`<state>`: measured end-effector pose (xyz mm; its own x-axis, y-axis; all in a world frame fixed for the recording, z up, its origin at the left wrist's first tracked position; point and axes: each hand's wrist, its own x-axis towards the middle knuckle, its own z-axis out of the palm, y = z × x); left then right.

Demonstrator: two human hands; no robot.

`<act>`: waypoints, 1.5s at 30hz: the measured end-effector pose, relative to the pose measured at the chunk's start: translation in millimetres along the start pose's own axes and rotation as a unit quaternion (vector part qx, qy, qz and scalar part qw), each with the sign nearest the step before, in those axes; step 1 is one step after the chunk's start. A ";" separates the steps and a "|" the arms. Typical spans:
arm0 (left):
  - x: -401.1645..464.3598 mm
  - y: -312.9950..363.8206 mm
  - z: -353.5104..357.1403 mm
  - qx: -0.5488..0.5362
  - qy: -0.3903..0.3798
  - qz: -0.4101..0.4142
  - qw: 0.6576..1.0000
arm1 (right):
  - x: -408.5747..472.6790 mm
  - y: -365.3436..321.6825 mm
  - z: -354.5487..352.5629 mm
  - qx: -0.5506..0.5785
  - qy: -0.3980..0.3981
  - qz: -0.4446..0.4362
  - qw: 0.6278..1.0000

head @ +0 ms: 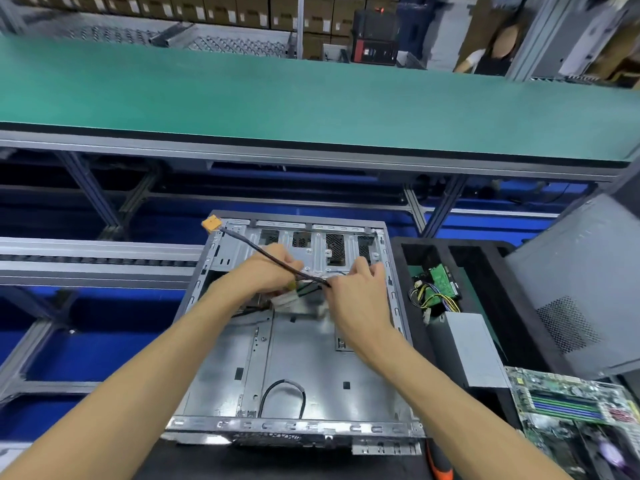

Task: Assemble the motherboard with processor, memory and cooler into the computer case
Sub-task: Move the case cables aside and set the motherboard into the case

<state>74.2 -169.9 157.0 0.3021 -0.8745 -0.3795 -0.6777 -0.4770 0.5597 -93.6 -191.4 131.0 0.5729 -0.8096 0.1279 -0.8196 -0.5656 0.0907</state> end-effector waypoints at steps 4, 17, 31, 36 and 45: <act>-10.3 -17.9 0.9 0.194 0.046 -0.037 0.979 | -11.7 5.3 7.5 0.019 -0.022 0.016 0.999; -21.3 -1.5 84.8 -0.420 -0.302 -0.040 0.855 | -29.9 17.6 12.7 0.330 -0.082 0.142 0.930; -4.3 -0.8 106.8 -0.649 -0.192 -0.141 0.722 | -15.6 24.7 11.2 0.386 -0.041 0.175 0.905; -1.5 -19.8 77.9 -0.355 -0.129 -0.085 0.922 | -6.3 26.1 7.1 0.383 -0.046 0.152 0.910; -10.4 -31.9 44.3 -0.202 -0.032 0.078 0.976 | 26.8 32.9 7.1 0.442 -0.044 0.185 0.877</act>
<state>63.0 -141.7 110.6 0.1647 -0.9382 -0.3044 -0.3882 -0.3453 0.8544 -105.2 -232.9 130.4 0.2982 -0.9499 -0.0934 -0.6526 -0.1315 -0.7462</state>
